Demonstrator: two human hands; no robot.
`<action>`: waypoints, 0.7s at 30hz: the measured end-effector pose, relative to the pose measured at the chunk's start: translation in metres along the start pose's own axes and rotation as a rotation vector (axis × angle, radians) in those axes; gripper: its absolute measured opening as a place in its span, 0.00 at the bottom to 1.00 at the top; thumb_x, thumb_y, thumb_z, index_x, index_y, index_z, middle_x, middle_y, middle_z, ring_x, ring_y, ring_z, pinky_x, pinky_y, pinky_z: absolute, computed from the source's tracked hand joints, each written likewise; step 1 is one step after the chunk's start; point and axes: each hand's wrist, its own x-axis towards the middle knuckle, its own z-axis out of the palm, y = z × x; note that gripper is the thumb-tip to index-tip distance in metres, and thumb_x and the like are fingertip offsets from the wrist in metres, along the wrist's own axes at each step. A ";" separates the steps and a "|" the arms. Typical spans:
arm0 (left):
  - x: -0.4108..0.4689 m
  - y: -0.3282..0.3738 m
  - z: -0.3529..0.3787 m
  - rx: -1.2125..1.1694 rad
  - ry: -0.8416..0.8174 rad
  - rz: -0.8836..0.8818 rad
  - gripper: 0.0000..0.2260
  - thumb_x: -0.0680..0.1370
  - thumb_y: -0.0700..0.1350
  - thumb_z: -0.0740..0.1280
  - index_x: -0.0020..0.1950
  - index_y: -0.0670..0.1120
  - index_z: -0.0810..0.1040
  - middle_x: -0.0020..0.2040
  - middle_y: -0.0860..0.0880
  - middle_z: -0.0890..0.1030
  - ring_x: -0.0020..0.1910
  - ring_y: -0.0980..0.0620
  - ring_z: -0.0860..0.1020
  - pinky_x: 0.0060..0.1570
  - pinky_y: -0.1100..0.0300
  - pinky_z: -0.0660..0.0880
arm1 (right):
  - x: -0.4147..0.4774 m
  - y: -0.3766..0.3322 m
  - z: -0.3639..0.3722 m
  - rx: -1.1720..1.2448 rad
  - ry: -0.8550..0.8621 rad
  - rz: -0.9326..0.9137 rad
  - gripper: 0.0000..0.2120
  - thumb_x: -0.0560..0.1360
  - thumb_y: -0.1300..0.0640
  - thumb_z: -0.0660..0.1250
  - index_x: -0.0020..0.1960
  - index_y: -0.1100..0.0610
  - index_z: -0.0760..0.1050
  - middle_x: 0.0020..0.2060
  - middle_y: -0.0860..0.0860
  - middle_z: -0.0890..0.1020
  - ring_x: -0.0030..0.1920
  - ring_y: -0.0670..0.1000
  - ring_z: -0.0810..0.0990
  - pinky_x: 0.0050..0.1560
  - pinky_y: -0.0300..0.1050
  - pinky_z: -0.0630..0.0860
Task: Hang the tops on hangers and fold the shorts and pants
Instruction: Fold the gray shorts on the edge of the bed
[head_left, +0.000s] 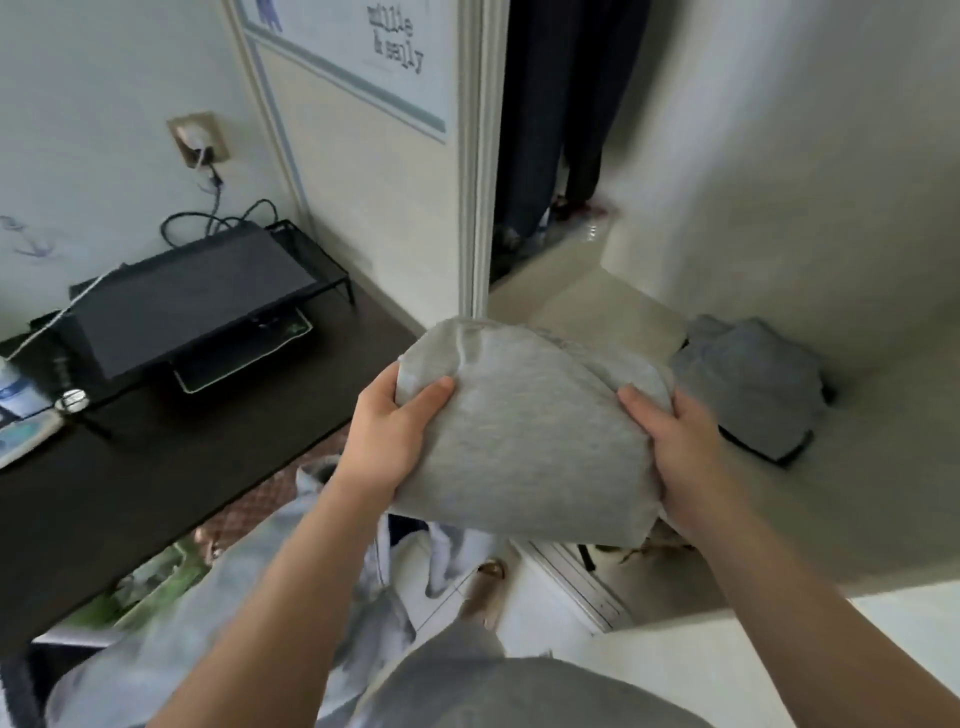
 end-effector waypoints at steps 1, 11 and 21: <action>0.018 -0.001 0.011 -0.004 -0.044 -0.019 0.06 0.77 0.47 0.73 0.54 0.51 0.83 0.47 0.52 0.87 0.45 0.52 0.85 0.40 0.63 0.80 | 0.010 0.002 -0.006 0.004 0.045 0.011 0.12 0.75 0.50 0.73 0.57 0.51 0.82 0.51 0.51 0.87 0.50 0.53 0.86 0.50 0.52 0.81; 0.196 -0.010 0.129 0.161 -0.423 -0.241 0.09 0.74 0.55 0.74 0.51 0.53 0.82 0.41 0.56 0.86 0.39 0.55 0.85 0.32 0.63 0.79 | 0.123 0.024 -0.059 0.062 0.469 0.147 0.08 0.74 0.50 0.73 0.51 0.52 0.83 0.43 0.49 0.87 0.43 0.49 0.86 0.43 0.47 0.79; 0.293 -0.063 0.262 0.402 -0.788 -0.646 0.16 0.75 0.52 0.74 0.54 0.41 0.84 0.45 0.42 0.87 0.43 0.43 0.86 0.42 0.54 0.81 | 0.190 0.061 -0.127 0.311 0.740 0.411 0.13 0.71 0.59 0.74 0.53 0.63 0.84 0.47 0.61 0.86 0.41 0.55 0.86 0.36 0.44 0.81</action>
